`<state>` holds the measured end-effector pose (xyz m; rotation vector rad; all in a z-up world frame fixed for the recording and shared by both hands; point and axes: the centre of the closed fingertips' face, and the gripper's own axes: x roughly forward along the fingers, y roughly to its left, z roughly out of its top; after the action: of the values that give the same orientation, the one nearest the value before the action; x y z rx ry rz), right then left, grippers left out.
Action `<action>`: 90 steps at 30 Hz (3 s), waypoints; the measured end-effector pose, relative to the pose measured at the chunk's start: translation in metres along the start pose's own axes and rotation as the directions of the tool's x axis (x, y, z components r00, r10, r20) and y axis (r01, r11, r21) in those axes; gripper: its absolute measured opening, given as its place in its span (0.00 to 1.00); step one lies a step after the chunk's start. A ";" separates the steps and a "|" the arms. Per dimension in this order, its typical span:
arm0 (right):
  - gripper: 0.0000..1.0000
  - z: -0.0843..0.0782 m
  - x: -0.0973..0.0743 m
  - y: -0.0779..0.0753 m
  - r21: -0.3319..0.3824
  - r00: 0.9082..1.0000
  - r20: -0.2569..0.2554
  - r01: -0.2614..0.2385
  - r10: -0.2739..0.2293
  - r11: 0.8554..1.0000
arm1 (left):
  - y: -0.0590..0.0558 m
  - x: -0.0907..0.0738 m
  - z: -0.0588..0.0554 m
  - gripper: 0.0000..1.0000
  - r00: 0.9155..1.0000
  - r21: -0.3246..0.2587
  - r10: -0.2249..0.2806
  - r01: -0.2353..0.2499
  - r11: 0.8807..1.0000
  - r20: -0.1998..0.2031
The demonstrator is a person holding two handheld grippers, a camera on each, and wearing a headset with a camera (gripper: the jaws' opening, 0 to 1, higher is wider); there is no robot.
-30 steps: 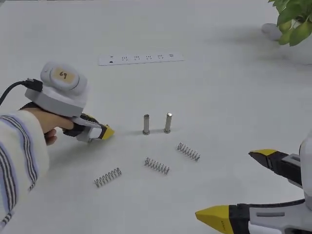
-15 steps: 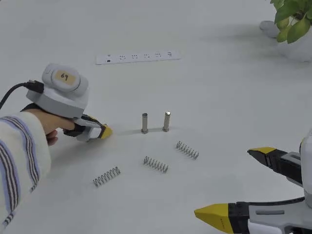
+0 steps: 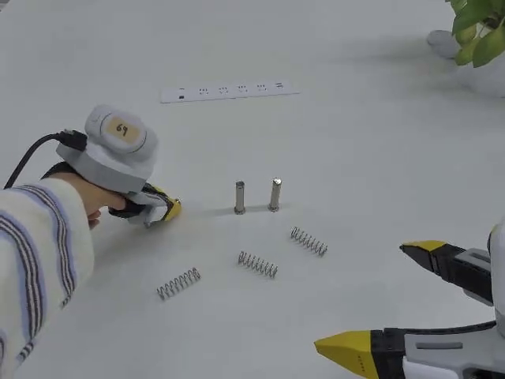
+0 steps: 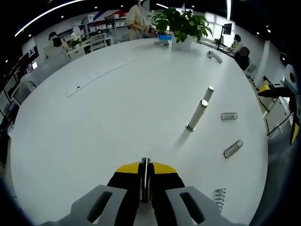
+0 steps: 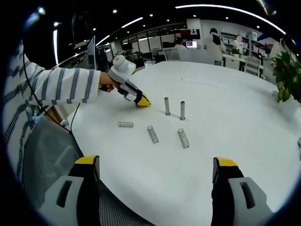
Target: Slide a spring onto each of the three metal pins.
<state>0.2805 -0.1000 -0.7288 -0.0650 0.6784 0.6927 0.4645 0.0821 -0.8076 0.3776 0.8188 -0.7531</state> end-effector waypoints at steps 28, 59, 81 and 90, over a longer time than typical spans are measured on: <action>0.96 0.008 0.002 0.005 0.008 0.999 0.044 -0.014 0.014 1.000 | 0.000 -0.033 0.011 0.00 0.998 0.036 0.031 -0.033 0.999 0.054; 0.95 0.011 -0.001 0.009 -0.010 0.998 0.063 -0.020 0.021 1.000 | -0.033 -0.036 0.047 0.00 0.993 0.168 -0.089 0.075 0.983 0.076; 0.92 0.009 -0.002 0.009 -0.008 0.998 0.059 -0.021 0.022 1.000 | -0.041 -0.023 0.044 0.00 0.995 0.131 -0.083 0.075 0.989 0.056; 0.93 0.008 -0.001 0.008 -0.007 0.999 0.050 -0.020 0.020 1.000 | -0.041 -0.020 0.043 0.00 0.995 0.107 -0.083 0.077 0.991 0.058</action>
<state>0.2796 -0.0927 -0.7206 -0.0467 0.6293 0.7135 0.4478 0.0391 -0.7655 0.4146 0.7410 -0.8809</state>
